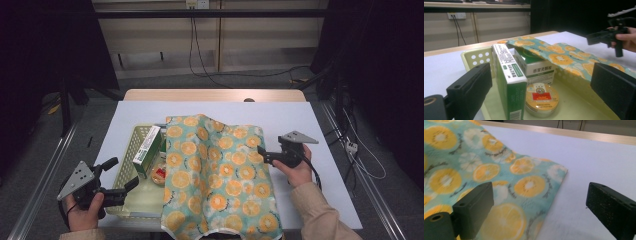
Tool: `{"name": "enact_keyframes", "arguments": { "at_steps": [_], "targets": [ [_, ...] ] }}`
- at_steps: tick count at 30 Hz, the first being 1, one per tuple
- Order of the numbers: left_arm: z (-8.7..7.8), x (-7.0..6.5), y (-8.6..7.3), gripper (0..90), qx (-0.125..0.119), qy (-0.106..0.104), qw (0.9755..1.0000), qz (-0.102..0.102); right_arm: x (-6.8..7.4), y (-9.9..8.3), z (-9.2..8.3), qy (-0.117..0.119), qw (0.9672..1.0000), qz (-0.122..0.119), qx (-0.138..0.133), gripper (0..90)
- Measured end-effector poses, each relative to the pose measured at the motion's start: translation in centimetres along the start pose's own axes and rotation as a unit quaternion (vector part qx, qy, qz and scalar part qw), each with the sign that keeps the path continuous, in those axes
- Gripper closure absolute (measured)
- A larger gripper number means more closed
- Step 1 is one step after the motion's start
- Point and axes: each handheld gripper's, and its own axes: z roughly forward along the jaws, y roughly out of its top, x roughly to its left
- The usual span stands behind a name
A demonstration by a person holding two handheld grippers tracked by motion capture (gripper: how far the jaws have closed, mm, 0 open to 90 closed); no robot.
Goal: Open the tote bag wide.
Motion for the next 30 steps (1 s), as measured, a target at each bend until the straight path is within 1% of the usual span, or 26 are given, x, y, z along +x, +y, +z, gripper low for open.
{"name": "enact_keyframes", "arguments": {
  "at_steps": [3, 4, 5, 6, 7, 8, 9, 10, 11, 12, 13, 14, 16, 19, 21, 22, 23, 24, 25, 26, 27, 28, 30],
  "targets": [
    [0.1, 0.1, 0.1, 3.6, -0.001, 0.000, 1.0000, -0.001, -0.7, 0.7, 1.7, -0.001, 0.9998, -0.001, 0.020, 10.5],
    [0.1, 0.1, 0.1, 3.6, -0.001, 0.000, 1.0000, -0.001, -0.8, 0.9, 2.2, -0.003, 0.9997, -0.007, 0.024, 11.3],
    [0.2, 0.1, 0.1, 3.6, -0.001, 0.001, 1.0000, -0.003, -0.8, 0.9, 2.2, -0.003, 0.9997, -0.007, 0.024, 11.3],
    [0.2, 0.1, 0.2, 3.6, -0.001, 0.001, 1.0000, -0.001, -1.2, 1.3, 3.3, -0.011, 0.9990, -0.019, 0.038, 13.2],
    [0.2, 0.2, 0.2, 3.6, 0.000, 0.000, 1.0000, 0.000, -1.4, 1.4, 3.8, -0.020, 0.9986, -0.028, 0.041, 14.3],
    [0.2, 0.2, 0.2, 3.6, 0.000, 0.000, 1.0000, 0.000, -1.6, 1.5, 4.1, -0.025, 0.9983, -0.031, 0.043, 15.2],
    [0.3, 0.1, 0.2, 3.6, -0.001, -0.001, 1.0000, 0.000, -2.0, 1.6, 4.5, -0.024, 0.9984, -0.024, 0.045, 15.7],
    [0.3, 0.1, 0.3, 3.6, 0.001, -0.001, 1.0000, 0.000, -2.3, 1.6, 4.9, -0.017, 0.9987, -0.007, 0.048, 17.1],
    [0.3, 0.1, 0.3, 3.6, 0.001, -0.001, 1.0000, 0.000, -2.5, 1.6, 5.4, -0.014, 0.9984, 0.002, 0.055, 18.6],
    [0.4, 0.0, 0.4, 3.6, 0.002, -0.005, 1.0000, -0.001, -2.6, 1.6, 5.9, -0.013, 0.9982, 0.001, 0.059, 19.1],
    [0.4, 0.0, 0.4, 3.6, 0.002, -0.005, 1.0000, -0.001, -2.5, 1.6, 6.2, -0.012, 0.9979, -0.002, 0.064, 19.2],
    [0.4, 0.0, 0.4, 3.6, 0.001, -0.007, 1.0000, -0.002, -2.4, 1.8, 6.7, -0.015, 0.9972, -0.014, 0.072, 19.7],
    [0.4, 0.0, 0.5, 3.6, 0.001, -0.008, 1.0000, 0.001, -2.1, 2.0, 7.3, -0.014, 0.9966, -0.028, 0.076, 21.9],
    [0.4, 0.0, 0.5, 3.6, 0.002, -0.007, 1.0000, 0.001, -2.0, 2.5, 8.2, -0.005, 0.9960, -0.020, 0.087, 24.4],
    [0.3, 0.0, 0.4, 3.6, 0.002, -0.005, 1.0000, 0.000, -1.8, 2.6, 8.9, -0.006, 0.9935, -0.027, 0.110, 26.3],
    [0.3, 0.1, 0.4, 3.6, 0.006, -0.003, 1.0000, 0.002, -1.7, 2.6, 9.3, -0.003, 0.9912, -0.035, 0.128, 25.8],
    [0.3, 0.1, 0.4, 3.6, 0.006, -0.003, 1.0000, 0.002, -1.5, 2.7, 9.5, -0.006, 0.9902, -0.046, 0.132, 27.1],
    [0.2, 0.2, 0.3, 3.6, 0.005, -0.001, 1.0000, -0.001, -1.4, 2.7, 9.5, -0.005, 0.9901, -0.048, 0.132, 28.1],
    [0.2, 0.2, 0.3, 3.6, 0.004, -0.001, 1.0000, -0.003, -1.4, 2.7, 9.5, -0.004, 0.9902, -0.046, 0.132, 30.6],
    [0.3, 0.3, 0.2, 3.6, 0.007, -0.001, 1.0000, -0.004, -1.4, 2.7, 9.4, -0.002, 0.9905, -0.045, 0.130, 36.3],
    [0.3, 0.3, 0.2, 3.6, 0.007, -0.001, 1.0000, -0.004, -1.4, 2.7, 9.4, 0.002, 0.9907, -0.045, 0.129, 43.3],
    [0.3, 0.3, 0.1, 3.6, 0.013, -0.002, 0.9999, -0.002, -1.5, 2.7, 9.2, 0.010, 0.9907, -0.048, 0.127, 51.2],
    [0.4, 0.3, 0.1, 3.6, 0.013, -0.001, 0.9999, -0.004, -1.5, 2.7, 9.1, 0.027, 0.9899, -0.060, 0.126, 66.6]
  ]
}}
